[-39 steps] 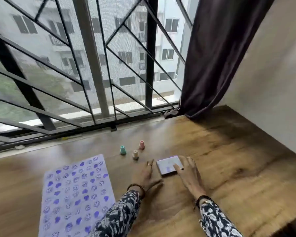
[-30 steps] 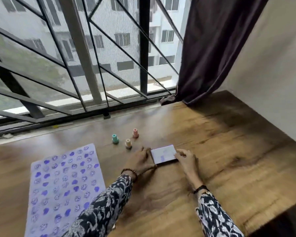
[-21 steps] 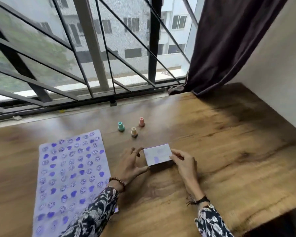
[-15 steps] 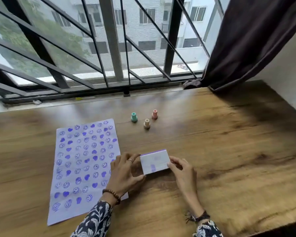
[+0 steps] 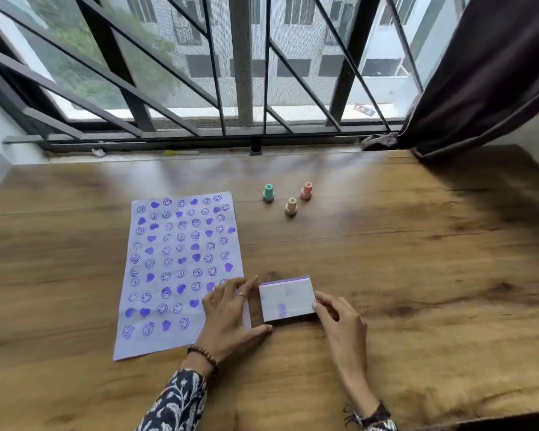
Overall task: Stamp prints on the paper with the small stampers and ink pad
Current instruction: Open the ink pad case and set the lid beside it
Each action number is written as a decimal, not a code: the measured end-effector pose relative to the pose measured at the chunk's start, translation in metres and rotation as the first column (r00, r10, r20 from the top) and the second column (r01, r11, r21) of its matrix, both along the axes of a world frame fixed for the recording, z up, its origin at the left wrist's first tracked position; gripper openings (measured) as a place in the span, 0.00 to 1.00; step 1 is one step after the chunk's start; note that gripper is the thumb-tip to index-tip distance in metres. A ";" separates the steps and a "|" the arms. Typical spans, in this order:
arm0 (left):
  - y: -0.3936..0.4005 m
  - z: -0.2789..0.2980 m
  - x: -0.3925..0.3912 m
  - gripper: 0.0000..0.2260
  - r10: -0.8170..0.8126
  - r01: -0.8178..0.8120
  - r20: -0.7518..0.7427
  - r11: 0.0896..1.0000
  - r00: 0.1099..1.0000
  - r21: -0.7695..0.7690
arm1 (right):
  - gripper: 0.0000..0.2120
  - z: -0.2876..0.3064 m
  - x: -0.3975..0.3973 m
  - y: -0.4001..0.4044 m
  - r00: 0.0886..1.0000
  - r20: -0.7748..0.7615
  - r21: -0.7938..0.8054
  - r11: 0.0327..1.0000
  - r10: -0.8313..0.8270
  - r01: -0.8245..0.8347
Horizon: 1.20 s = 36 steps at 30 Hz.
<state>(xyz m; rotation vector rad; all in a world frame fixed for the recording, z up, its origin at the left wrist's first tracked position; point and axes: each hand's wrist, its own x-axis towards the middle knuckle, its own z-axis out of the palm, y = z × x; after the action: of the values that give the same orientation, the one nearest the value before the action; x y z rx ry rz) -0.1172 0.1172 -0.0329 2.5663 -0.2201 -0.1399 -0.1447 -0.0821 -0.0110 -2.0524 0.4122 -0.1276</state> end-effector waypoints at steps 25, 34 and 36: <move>-0.008 0.026 -0.009 0.28 0.194 -0.199 -0.045 0.949 0.980 -0.243 | 0.07 0.015 0.003 -0.003 0.998 -0.016 0.196 0.979 -0.054 0.056; -0.012 0.056 -0.001 0.16 0.260 -0.221 -0.002 0.817 0.966 -0.532 | 0.11 0.048 0.019 -0.016 0.998 -0.058 0.719 0.694 0.024 0.025; -0.013 0.060 0.009 0.07 0.284 -0.237 -0.018 0.765 0.959 -0.599 | 0.13 0.055 0.025 -0.024 0.993 -0.067 0.772 0.635 0.101 -0.013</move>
<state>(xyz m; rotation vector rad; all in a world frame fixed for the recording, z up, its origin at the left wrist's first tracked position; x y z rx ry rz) -0.1085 0.1043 0.0269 1.9376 0.0687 0.1192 -0.1196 -0.1063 0.0445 -1.2022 0.3758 0.1817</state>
